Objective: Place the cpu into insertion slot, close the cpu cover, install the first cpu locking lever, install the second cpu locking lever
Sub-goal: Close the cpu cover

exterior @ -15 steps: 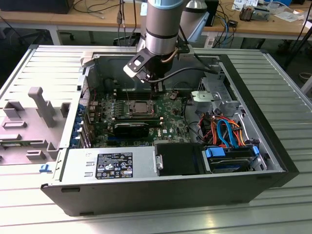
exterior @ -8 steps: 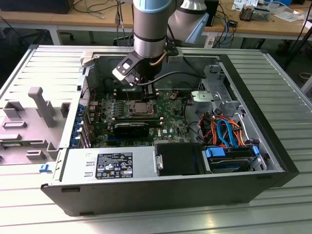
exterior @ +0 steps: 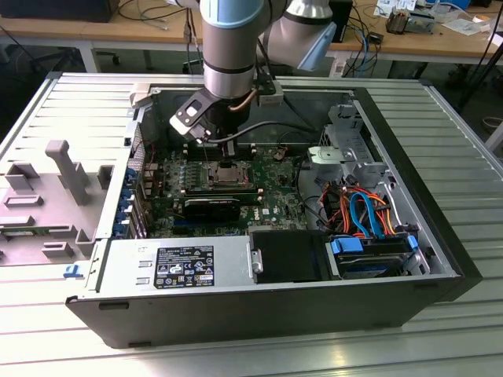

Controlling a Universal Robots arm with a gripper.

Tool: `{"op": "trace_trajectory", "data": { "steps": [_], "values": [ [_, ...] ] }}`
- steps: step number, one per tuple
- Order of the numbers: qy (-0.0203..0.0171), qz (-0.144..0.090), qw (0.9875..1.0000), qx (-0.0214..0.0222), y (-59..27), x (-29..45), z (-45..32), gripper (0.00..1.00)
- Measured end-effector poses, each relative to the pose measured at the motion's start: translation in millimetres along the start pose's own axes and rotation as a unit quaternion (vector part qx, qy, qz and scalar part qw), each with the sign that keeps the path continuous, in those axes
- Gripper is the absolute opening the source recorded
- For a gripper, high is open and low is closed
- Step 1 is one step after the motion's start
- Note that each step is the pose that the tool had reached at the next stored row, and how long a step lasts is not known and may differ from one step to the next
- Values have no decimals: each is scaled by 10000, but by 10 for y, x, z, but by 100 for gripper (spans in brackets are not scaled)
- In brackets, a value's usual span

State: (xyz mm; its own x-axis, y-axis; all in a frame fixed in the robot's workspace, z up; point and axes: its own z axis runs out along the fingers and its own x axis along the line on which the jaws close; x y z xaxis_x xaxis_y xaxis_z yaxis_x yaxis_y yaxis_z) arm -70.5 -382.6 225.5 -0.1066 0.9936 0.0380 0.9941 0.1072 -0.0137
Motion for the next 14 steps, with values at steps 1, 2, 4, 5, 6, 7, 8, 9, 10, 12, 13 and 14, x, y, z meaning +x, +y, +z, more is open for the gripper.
{"op": "trace_trajectory", "data": {
  "steps": [1, 2, 4, 5, 6, 7, 8, 9, 10, 12, 13, 14],
  "values": [
    [0, 0, 10000, 0, -16, 0, 10, 11],
    [0, 0, 10000, 0, -34, 0, 20, 11],
    [0, 0, 10000, 0, -63, 0, 49, 11],
    [0, 0, 10000, 0, -73, 0, 62, 11],
    [0, 1, 10000, 0, -82, -1, 77, 11],
    [0, 0, 10000, 0, -87, -1, 90, 11],
    [0, 0, 10000, 0, -91, -1, 101, 11],
    [0, 0, 10000, 0, -94, -1, 112, 11],
    [0, -1, 10000, 0, -97, -2, 121, 11],
    [0, -3, 10000, 0, -99, -3, 139, 11],
    [0, -3, 10000, 0, -102, -3, 149, 11],
    [0, -3, 10000, 0, -103, -3, 155, 11]
  ]
}}
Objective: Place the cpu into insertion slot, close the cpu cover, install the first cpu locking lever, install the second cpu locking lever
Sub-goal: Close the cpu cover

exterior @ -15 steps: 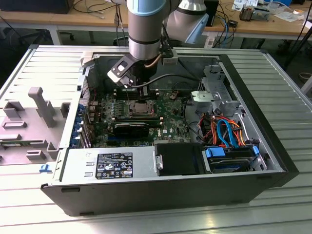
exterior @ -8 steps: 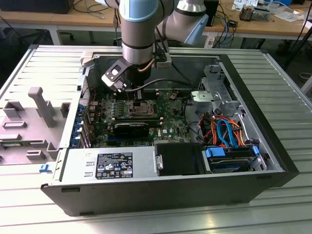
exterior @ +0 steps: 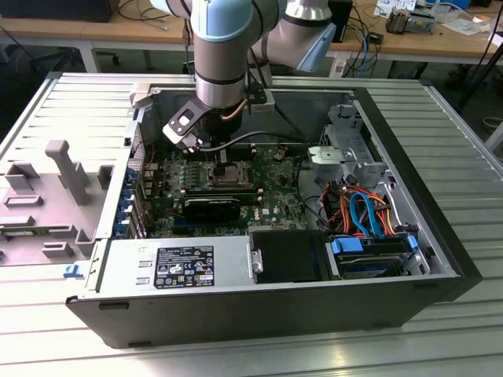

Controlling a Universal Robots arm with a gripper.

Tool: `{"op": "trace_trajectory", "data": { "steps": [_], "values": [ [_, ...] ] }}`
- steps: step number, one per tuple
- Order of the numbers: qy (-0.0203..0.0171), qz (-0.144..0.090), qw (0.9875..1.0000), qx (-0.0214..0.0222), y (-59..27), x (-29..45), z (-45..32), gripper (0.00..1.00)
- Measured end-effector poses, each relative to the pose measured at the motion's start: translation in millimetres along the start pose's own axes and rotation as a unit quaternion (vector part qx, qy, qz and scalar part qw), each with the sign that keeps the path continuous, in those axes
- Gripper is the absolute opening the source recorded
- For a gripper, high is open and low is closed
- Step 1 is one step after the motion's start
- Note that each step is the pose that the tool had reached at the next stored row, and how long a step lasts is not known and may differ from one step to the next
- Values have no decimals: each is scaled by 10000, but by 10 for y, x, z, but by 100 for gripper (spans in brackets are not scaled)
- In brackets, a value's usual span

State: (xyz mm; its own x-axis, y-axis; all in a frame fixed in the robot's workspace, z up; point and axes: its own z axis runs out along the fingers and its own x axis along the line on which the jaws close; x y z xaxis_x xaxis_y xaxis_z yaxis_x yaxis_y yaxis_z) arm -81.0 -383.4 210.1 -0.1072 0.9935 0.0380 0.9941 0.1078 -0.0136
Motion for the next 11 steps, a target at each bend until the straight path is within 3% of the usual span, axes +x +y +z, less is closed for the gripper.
{"op": "trace_trajectory", "data": {
  "steps": [8, 11],
  "values": [
    [0, -3, 10000, 0, -2, -1, 37, 11],
    [8, -3, 10000, -1, -4, 2, -58, 11]
  ]
}}
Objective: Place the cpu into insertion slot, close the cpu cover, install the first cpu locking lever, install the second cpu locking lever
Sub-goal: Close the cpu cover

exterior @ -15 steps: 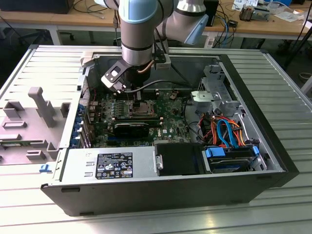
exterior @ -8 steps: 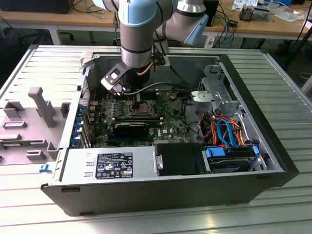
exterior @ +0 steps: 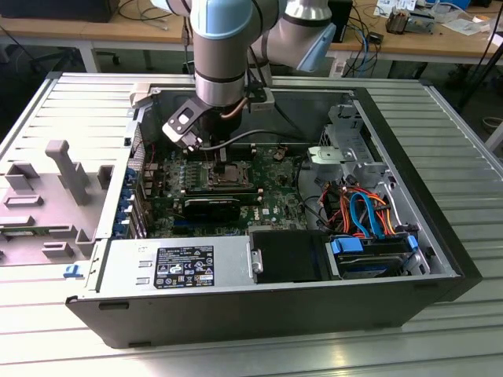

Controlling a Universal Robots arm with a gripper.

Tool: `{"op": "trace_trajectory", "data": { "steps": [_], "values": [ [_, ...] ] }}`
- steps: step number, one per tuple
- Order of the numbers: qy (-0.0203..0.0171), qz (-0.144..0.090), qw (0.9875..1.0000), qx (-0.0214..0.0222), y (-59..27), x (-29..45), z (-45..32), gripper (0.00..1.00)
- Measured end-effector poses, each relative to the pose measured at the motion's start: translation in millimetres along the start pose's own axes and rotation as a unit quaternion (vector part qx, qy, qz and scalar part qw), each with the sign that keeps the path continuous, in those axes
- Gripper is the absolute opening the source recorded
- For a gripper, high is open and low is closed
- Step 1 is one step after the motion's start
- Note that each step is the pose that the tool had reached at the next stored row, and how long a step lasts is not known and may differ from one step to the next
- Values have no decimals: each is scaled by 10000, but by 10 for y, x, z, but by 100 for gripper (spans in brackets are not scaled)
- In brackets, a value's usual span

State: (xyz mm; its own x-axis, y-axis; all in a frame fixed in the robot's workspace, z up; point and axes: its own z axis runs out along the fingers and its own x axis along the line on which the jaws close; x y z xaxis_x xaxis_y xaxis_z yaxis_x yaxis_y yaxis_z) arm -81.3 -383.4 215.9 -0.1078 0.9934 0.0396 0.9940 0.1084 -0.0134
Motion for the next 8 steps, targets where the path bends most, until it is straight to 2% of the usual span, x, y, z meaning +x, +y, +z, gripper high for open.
{"op": "trace_trajectory", "data": {
  "steps": [2, 6, 8],
  "values": [
    [10, 0, 10000, -1, 0, 1, -28, 11],
    [20, -3, 10000, -1, 8, -1, -36, 11],
    [22, -1, 10000, 19, 73, -9, -37, 11]
  ]
}}
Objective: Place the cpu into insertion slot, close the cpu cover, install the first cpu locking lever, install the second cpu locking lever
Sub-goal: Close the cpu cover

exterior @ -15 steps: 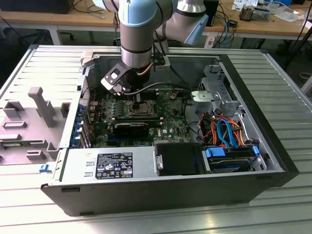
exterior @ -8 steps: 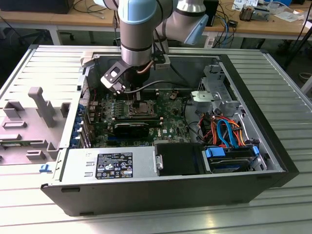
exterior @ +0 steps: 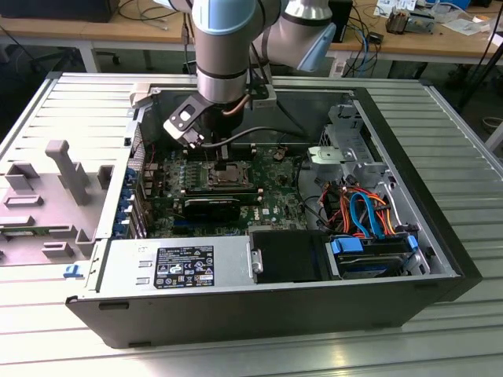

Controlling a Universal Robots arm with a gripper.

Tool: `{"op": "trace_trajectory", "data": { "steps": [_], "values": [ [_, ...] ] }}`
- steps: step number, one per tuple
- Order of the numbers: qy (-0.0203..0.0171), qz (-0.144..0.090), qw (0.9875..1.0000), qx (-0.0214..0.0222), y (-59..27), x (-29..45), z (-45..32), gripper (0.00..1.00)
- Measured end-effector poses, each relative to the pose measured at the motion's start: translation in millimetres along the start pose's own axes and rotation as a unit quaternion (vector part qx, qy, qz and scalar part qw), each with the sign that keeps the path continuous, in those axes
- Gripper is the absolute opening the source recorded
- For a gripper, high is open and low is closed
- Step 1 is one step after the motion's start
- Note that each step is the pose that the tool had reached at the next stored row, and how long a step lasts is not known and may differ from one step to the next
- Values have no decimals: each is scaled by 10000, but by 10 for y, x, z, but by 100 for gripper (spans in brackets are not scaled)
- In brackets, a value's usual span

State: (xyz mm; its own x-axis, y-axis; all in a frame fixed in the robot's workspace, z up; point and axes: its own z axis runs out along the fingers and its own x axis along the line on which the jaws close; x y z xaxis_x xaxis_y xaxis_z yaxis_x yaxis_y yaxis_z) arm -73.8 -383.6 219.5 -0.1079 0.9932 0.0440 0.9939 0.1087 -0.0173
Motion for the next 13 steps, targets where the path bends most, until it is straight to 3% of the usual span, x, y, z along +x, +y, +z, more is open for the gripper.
{"op": "trace_trajectory", "data": {
  "steps": [5, 9, 13],
  "values": [
    [8, -121, 9999, 45, 140, -16, -4, 11],
    [26, -155, 9999, 44, 151, -15, -38, 11],
    [29, -157, 9999, 44, 150, -11, -123, 11]
  ]
}}
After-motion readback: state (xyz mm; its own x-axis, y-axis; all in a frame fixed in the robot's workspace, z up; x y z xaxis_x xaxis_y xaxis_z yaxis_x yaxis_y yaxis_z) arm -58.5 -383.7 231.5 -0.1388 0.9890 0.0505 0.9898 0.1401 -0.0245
